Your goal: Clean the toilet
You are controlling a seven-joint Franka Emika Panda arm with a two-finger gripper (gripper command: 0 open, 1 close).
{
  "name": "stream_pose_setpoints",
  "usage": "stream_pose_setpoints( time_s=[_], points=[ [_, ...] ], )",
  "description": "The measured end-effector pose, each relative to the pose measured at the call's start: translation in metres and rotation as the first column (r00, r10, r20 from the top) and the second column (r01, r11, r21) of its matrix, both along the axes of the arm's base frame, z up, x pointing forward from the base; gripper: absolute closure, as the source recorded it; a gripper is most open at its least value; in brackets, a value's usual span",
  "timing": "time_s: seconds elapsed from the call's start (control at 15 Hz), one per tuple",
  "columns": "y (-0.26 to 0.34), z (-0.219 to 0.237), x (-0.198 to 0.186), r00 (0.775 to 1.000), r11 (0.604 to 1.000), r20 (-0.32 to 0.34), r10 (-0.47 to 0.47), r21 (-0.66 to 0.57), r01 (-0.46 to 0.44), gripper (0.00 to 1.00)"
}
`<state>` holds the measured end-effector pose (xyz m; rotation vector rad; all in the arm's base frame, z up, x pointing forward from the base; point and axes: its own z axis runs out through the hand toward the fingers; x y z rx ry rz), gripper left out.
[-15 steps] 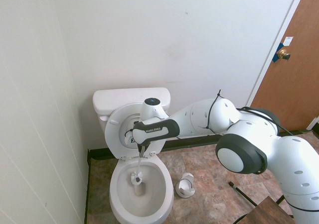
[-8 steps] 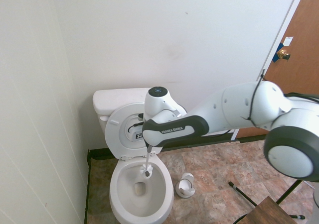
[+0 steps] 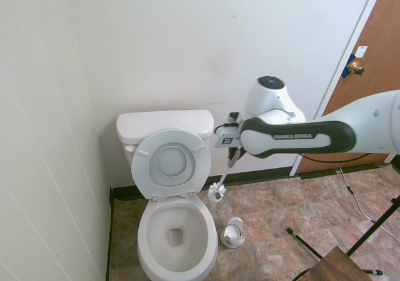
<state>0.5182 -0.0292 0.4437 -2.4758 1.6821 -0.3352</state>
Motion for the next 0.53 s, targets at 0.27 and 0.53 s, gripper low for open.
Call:
stream_pose_setpoints(
  time_s=[0.27, 0.53],
  points=[
    [-0.067, -0.045, -0.004, 0.997, 0.998, -0.051, -0.055, 0.024, 0.056, 1.0],
    [-0.089, -0.133, 0.015, 0.991, 0.995, -0.108, -0.084, 0.042, 0.089, 1.0]
  ],
)
